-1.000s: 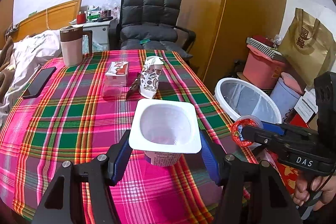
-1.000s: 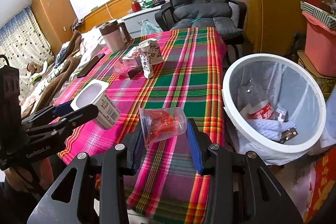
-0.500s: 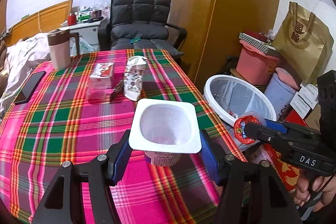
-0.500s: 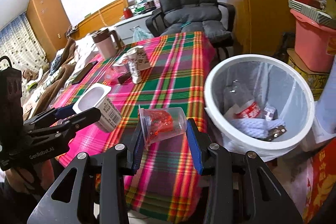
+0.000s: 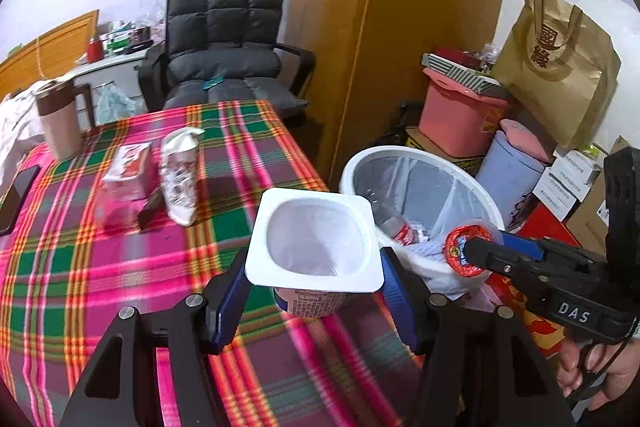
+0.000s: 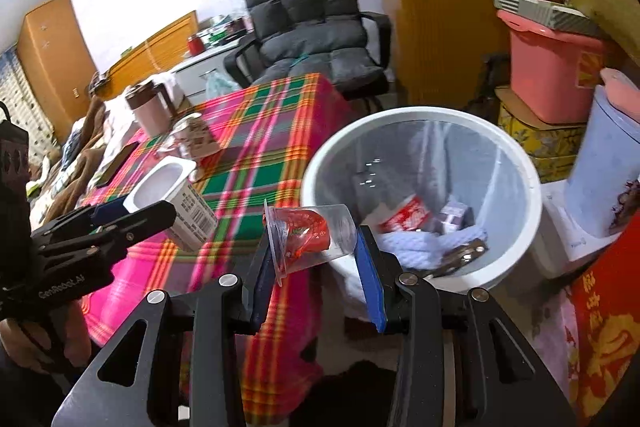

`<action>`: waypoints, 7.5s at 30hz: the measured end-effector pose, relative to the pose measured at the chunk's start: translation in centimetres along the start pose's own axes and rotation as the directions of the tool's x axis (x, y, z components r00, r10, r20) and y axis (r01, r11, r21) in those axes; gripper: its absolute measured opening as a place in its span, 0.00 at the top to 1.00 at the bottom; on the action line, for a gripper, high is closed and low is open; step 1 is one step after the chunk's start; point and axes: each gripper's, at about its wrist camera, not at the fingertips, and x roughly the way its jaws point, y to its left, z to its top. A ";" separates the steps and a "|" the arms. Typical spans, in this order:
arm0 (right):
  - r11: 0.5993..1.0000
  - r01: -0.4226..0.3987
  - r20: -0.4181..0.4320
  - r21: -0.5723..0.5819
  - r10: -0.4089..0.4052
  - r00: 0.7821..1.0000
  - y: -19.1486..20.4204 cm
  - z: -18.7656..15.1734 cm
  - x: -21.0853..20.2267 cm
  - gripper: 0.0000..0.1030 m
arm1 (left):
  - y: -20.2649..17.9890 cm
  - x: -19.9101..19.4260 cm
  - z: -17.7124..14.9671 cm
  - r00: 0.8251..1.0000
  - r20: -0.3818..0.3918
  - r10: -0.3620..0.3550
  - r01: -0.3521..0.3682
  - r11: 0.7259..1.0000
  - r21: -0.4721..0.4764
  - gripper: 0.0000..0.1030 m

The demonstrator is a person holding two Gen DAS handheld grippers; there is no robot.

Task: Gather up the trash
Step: 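Open both grippers to drop the yogurt cup and plastic cup into the wastebasket, then move both tools back over the table toward the patterned paper cup, then grasp the patterned paper cup with the right gripper while the left gripper reaches the red lid, then lift the paper cup and red-rimmed plastic cup and carry them over the wastebasket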

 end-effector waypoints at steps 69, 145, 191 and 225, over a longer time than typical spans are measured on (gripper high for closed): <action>0.998 0.047 -0.001 0.050 -0.047 0.999 -2.1 -0.3 -0.7 0.53 | -0.6 3.1 1.2 0.998 -0.013 -0.055 0.055 0.998 -0.043 0.38; 0.964 -0.188 -0.111 -0.186 0.169 0.979 13.2 6.6 10.9 0.53 | 20.3 0.3 1.3 0.971 -0.036 0.236 -0.237 0.941 -0.243 0.38; 0.968 -0.197 -0.034 -0.154 0.194 0.980 10.3 5.9 7.1 0.71 | 16.6 1.9 1.0 0.966 -0.070 0.250 -0.259 0.949 -0.181 0.57; 0.982 -0.127 0.025 -0.140 0.132 0.991 8.8 1.8 0.7 0.71 | 6.5 -4.8 -2.4 0.989 -0.017 0.148 -0.149 0.980 -0.135 0.57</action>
